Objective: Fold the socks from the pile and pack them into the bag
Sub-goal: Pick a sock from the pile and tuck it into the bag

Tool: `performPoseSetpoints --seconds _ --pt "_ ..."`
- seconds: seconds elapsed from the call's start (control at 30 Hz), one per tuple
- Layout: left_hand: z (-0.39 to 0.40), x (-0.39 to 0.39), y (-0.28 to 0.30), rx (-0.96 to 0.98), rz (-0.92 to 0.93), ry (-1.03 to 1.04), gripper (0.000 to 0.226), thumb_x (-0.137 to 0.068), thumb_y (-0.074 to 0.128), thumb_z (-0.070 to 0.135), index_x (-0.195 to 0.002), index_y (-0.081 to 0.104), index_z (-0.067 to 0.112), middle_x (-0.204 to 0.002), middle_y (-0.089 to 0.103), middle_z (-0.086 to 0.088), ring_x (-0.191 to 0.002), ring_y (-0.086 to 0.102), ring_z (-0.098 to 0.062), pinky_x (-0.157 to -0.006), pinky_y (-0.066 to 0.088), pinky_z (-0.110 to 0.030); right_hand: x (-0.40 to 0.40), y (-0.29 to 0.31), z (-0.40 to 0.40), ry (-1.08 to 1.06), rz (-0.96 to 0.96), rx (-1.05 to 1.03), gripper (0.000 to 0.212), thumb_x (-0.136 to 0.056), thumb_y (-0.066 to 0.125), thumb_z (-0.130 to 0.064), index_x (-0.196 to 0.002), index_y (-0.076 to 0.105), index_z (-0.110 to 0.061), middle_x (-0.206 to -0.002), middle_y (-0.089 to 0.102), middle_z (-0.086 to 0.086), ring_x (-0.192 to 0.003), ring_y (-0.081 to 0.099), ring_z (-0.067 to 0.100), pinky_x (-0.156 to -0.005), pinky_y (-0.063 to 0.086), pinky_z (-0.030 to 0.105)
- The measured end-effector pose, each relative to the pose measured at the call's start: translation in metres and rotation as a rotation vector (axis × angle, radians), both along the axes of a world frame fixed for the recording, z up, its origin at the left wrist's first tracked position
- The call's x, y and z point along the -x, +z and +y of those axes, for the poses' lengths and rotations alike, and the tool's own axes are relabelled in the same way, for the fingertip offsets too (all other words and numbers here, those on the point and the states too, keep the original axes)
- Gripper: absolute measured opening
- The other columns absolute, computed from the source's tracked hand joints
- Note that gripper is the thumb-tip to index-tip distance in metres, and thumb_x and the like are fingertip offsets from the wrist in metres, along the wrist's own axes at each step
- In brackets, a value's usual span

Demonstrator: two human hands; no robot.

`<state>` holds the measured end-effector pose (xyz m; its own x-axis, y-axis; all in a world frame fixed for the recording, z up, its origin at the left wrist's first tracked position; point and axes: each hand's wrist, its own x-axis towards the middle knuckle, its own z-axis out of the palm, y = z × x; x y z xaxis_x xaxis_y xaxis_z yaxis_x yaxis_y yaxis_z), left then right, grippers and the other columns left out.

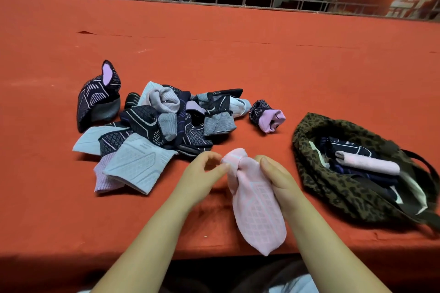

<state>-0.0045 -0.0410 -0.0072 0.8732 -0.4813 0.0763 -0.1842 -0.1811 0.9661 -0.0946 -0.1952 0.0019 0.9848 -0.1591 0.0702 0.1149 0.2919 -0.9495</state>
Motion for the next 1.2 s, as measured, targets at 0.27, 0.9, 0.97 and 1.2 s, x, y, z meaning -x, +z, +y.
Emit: performPoseSetpoints --seconds 0.27,0.9,0.97,1.2 --pt "0.004 -0.030 0.011 0.226 0.034 0.244 0.026 -0.094 0.052 0.017 -0.068 0.050 0.017 -0.059 0.048 0.009 -0.053 0.043 -0.003 -0.056 0.035 -0.027 0.010 -0.003 -0.022 -0.043 0.198 0.113 0.031 -0.073 0.067 -0.045 -0.070 0.055 -0.017 -0.070 0.053 0.004 -0.064 0.046 0.017 -0.061 0.040 0.030" --pt "0.005 -0.047 -0.037 -0.437 -0.271 0.166 0.051 -0.080 0.058 0.045 -0.125 0.054 0.020 -0.127 0.053 -0.001 -0.121 0.048 -0.021 -0.104 0.035 -0.036 0.028 -0.037 -0.051 0.186 0.764 0.592 0.021 -0.091 0.059 -0.033 -0.075 0.052 -0.021 -0.070 0.048 -0.003 -0.058 0.047 0.009 -0.049 0.046 0.023" --pt "0.008 -0.032 -0.044 -0.521 -0.355 0.008 0.065 -0.076 0.043 0.058 -0.134 0.048 0.028 -0.146 0.039 0.000 -0.138 0.030 -0.022 -0.113 0.021 -0.037 0.020 -0.034 -0.049 0.140 0.766 0.635 0.022 -0.091 0.058 -0.036 -0.077 0.055 -0.019 -0.075 0.054 -0.003 -0.060 0.051 0.012 -0.053 0.047 0.024" --pt "0.015 -0.015 -0.068 -1.026 -0.403 -0.128 0.060 -0.090 0.031 0.062 -0.146 0.019 0.042 -0.159 -0.005 0.001 -0.144 -0.016 -0.026 -0.112 -0.015 -0.052 -0.028 -0.040 -0.023 0.012 0.585 0.829 0.019 -0.082 0.069 -0.029 -0.070 0.057 -0.020 -0.065 0.057 -0.009 -0.061 0.048 0.010 -0.060 0.038 0.026"
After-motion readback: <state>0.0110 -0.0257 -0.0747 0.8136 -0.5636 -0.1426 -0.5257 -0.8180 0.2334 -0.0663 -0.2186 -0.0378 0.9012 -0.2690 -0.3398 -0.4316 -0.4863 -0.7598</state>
